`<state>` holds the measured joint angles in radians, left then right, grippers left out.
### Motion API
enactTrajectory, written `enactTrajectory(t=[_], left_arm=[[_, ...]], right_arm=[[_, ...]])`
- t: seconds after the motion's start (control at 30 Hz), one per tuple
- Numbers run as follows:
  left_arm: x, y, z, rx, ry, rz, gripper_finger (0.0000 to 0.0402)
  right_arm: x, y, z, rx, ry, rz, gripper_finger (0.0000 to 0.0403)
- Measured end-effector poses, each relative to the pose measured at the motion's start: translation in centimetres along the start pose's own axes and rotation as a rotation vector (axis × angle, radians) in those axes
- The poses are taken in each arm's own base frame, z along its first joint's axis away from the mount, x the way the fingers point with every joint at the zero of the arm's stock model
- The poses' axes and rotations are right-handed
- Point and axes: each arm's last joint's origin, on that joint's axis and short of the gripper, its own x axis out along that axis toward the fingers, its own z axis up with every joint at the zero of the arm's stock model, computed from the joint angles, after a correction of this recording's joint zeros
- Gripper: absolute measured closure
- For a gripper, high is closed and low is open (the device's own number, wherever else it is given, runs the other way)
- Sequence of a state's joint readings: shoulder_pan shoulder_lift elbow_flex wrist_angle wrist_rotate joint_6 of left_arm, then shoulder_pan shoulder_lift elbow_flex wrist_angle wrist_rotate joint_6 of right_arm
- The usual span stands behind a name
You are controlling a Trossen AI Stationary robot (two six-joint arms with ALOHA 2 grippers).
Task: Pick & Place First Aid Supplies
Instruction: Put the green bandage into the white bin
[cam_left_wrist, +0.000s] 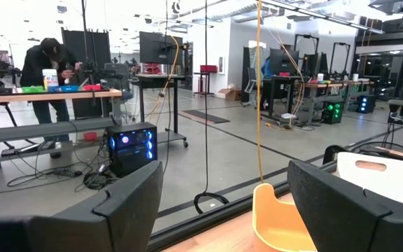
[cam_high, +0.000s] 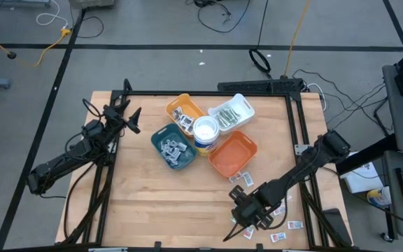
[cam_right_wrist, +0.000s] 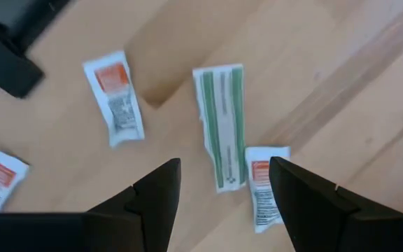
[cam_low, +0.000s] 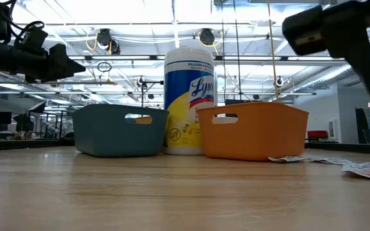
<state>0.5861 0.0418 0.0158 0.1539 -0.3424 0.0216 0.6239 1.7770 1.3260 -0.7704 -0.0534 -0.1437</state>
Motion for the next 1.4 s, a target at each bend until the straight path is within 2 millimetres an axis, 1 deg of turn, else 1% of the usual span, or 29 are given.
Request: enactTrajectory(t=[0.3,0.43,0.5,0.6,0.67,1.07,1.23,1.4], left_arm=[[0.0,0.0,0.0,0.000,0.000,0.000,0.0094],[0.0,0.0,0.0,0.000,0.000,0.000,0.0094],[0.0,0.0,0.0,0.000,0.000,0.000,0.0094],[0.0,0.0,0.0,0.000,0.000,0.000,0.0094],[0.0,0.0,0.0,0.000,0.000,0.000,0.0094],[0.0,0.0,0.0,0.000,0.000,0.000,0.0094],[0.0,0.0,0.0,0.000,0.000,0.000,0.0094],[0.0,0.0,0.0,0.000,0.000,0.000,0.0094]], right_arm=[[3.9,-0.3,1.2,-0.017,-0.029,0.021,0.0190],[5.5,-0.3,1.3,-0.003,-0.016,0.053,0.0191],[6.0,-0.3,1.3,-0.001,-0.006,0.056,0.0192],[6.1,-0.3,1.2,0.002,0.000,0.056,0.0208],[6.1,-0.4,1.3,0.003,-0.002,0.056,0.0228],[6.2,-0.4,1.6,0.002,-0.038,0.052,0.0391],[6.1,-0.4,1.6,0.065,-0.037,0.051,0.0400],[4.9,-0.4,1.6,0.078,-0.041,0.049,0.0402]])
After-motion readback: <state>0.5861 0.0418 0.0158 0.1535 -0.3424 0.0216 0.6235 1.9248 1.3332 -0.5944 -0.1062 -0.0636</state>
